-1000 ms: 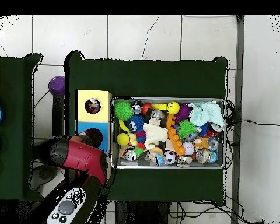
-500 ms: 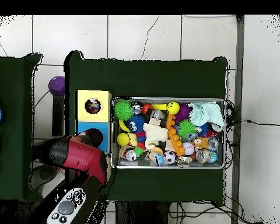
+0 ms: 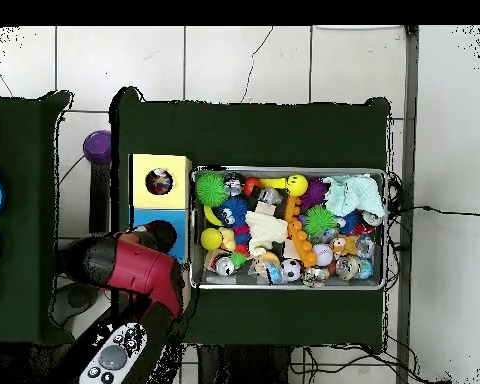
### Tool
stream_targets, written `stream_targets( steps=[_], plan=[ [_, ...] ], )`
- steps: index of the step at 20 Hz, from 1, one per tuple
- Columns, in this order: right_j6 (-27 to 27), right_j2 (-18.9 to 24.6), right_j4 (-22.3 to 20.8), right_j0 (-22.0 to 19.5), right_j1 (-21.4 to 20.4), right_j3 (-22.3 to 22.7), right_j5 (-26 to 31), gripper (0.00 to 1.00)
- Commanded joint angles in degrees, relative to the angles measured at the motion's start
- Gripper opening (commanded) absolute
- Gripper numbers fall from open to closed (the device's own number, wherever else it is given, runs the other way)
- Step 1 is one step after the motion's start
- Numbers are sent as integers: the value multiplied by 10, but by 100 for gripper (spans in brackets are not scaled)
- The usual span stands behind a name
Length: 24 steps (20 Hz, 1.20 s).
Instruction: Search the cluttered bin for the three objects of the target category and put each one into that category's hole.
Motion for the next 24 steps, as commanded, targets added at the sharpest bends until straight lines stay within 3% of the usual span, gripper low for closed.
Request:
stream_targets(
  steps=[1,2,3,8,10,11,13,24],
  plan=[
    [131,48,14,-19,-6,-8,36,0],
    [130,50,15,-20,-8,-5,31,0],
    [127,50,13,-21,-9,-3,30,100],
    [107,63,13,-31,-15,7,8,100],
    [99,31,-7,-27,6,-22,-16,100],
    [105,4,-17,-17,17,-36,-12,100],
    [108,-10,-23,-10,18,-45,-2,100],
    [83,24,-12,-29,-12,-18,11,100]
  ],
)
